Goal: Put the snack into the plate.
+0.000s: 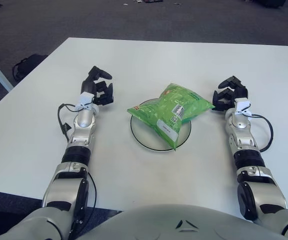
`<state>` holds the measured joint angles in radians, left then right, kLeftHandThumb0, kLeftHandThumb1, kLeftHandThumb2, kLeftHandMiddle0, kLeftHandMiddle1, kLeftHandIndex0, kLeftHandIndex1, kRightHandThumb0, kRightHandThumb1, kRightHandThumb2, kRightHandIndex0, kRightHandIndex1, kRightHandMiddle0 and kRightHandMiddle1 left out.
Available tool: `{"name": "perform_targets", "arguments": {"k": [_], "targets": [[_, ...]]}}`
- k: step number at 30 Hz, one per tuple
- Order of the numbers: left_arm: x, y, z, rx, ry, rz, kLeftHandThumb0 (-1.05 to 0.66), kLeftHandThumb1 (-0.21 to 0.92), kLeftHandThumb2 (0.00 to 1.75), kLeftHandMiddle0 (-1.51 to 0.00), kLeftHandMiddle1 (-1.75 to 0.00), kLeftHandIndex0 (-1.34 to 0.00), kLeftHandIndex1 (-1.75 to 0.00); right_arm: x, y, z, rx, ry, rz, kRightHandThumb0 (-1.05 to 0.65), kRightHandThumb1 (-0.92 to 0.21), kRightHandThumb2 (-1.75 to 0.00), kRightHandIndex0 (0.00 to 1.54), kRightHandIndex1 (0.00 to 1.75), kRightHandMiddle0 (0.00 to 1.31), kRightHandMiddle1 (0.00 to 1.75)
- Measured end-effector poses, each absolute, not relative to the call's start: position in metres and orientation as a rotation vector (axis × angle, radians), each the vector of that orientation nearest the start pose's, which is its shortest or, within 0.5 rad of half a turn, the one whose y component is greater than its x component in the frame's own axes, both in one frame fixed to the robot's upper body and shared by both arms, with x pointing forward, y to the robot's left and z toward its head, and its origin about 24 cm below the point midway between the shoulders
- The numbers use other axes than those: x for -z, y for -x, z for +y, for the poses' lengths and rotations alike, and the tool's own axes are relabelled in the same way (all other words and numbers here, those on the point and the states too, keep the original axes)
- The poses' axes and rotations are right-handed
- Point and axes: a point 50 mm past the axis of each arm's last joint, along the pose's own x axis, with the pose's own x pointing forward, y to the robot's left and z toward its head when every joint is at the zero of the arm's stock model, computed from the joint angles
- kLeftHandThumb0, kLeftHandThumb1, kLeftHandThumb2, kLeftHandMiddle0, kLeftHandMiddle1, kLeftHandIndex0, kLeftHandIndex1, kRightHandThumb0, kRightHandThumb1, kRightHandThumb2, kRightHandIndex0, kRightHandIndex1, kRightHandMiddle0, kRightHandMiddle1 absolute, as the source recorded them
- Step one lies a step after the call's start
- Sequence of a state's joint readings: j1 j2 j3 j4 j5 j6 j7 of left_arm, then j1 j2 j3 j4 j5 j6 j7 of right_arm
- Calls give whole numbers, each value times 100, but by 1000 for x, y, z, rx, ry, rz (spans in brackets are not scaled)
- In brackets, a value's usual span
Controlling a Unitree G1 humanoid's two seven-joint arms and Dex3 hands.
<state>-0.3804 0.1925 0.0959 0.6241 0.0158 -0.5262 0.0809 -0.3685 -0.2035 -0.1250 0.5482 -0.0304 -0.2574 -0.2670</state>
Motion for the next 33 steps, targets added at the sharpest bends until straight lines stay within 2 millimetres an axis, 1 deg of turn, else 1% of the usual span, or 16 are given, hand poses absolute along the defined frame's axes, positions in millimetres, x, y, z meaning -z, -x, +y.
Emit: {"name": "perform_targets", "arguments": {"k": [9, 16, 33], "targets": [[-63, -314, 197, -111, -168, -303, -39, 62, 93, -104, -175, -38, -175, -57, -316, -215, 263, 189, -142, -49, -29, -135, 129, 175, 64, 175], [-65, -313, 196, -110, -178, -311, -40, 60, 96, -105, -175, -40, -175, -58, -316, -213, 206, 188, -147, -49, -28, -136, 132, 175, 64, 175], [-64, -313, 195, -106, -180, -306, -41, 56, 101, -108, -175, -43, -175, -56, -315, -217, 211, 178, -124, -49, -29, -135, 133, 175, 64, 175]]}}
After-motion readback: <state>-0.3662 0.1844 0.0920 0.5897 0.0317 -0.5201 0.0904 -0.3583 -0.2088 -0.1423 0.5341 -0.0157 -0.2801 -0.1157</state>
